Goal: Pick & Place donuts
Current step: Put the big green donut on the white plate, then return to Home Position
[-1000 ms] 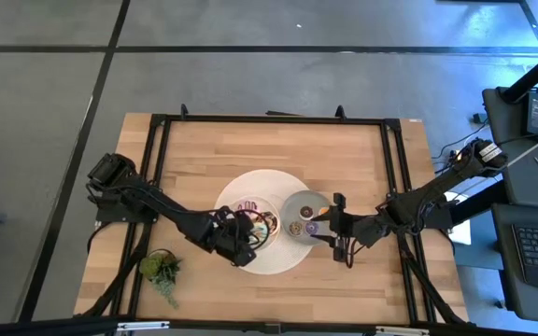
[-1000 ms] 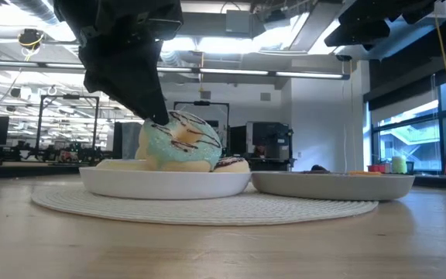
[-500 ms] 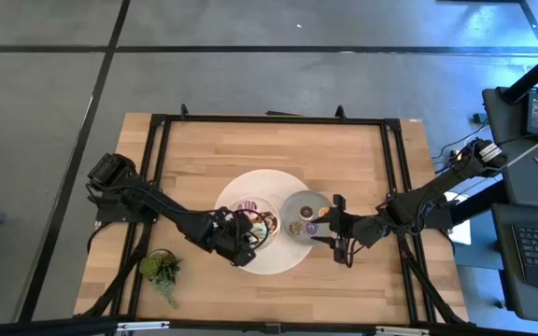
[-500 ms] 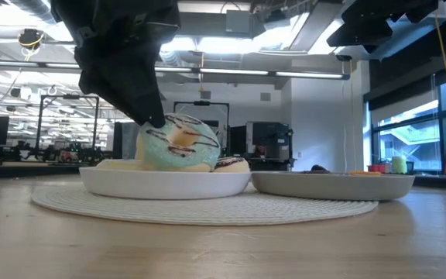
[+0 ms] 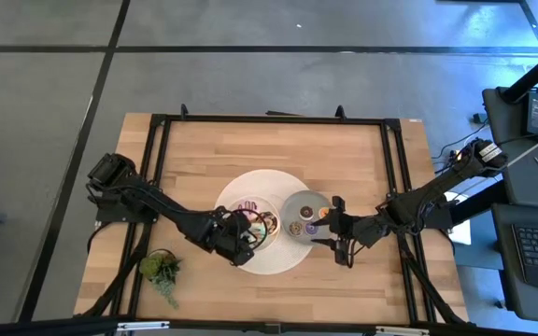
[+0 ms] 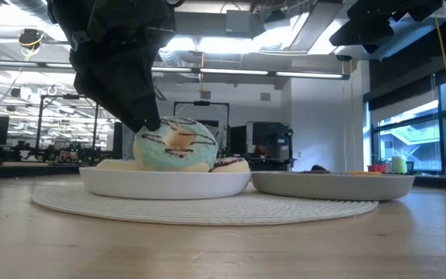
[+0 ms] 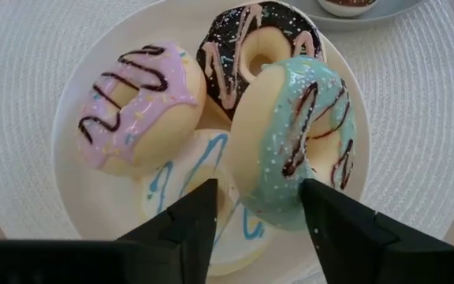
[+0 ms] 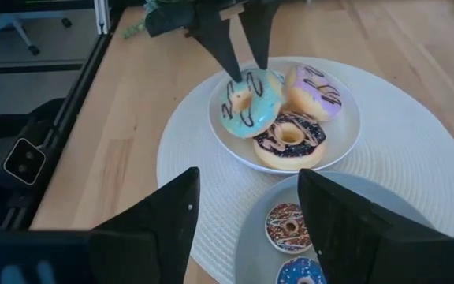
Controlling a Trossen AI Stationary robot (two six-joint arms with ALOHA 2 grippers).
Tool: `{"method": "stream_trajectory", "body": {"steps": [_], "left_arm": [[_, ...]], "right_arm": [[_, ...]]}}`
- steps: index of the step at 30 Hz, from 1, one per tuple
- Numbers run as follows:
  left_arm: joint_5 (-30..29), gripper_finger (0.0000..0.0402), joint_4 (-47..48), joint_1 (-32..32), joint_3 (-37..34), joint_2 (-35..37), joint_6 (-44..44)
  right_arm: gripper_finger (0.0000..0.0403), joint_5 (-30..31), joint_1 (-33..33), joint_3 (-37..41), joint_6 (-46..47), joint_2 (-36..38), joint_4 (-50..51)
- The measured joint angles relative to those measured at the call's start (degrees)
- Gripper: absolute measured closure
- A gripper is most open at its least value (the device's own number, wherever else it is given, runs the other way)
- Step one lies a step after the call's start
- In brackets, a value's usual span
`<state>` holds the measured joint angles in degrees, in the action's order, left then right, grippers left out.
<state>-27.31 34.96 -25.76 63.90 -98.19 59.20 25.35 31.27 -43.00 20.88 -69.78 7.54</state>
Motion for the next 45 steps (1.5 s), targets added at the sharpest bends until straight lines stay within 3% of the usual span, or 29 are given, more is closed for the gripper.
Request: {"method": "stream_trajectory", "body": {"steps": [8,15,29,36,39,42,45], "left_arm": [[0.89,0.0202,-0.02,0.0,0.0,0.0,-0.59],[4.0,0.0208,-0.02,0.0,0.0,0.0,-0.54],[3.46,0.0209,0.21,0.0,-0.07,1.86,-2.88],[-3.11,0.0209,3.72,-1.09,-0.07,7.97,-6.52],[-10.21,0.0206,6.56,-2.58,-0.07,10.23,-11.99],[-21.28,0.0206,7.5,-4.35,-0.07,11.08,-16.97],[-25.68,0.0208,7.34,-5.15,-0.04,11.28,-19.4]], "right_arm": [[0.0187,0.0,0.0,0.0,0.02,0.0,0.01],[0.0187,0.01,0.0,0.0,0.03,0.0,0.01],[0.0187,0.01,0.0,0.0,0.04,-0.02,0.01],[0.0187,1.3,-0.02,-0.02,-3.09,-0.02,0.63],[0.0187,1.5,-0.01,-0.02,-8.35,-0.02,1.21],[0.0187,1.51,0.09,-0.02,-9.24,-0.02,1.2],[0.0187,1.93,-0.41,-0.02,-9.02,-0.02,1.1]]}}
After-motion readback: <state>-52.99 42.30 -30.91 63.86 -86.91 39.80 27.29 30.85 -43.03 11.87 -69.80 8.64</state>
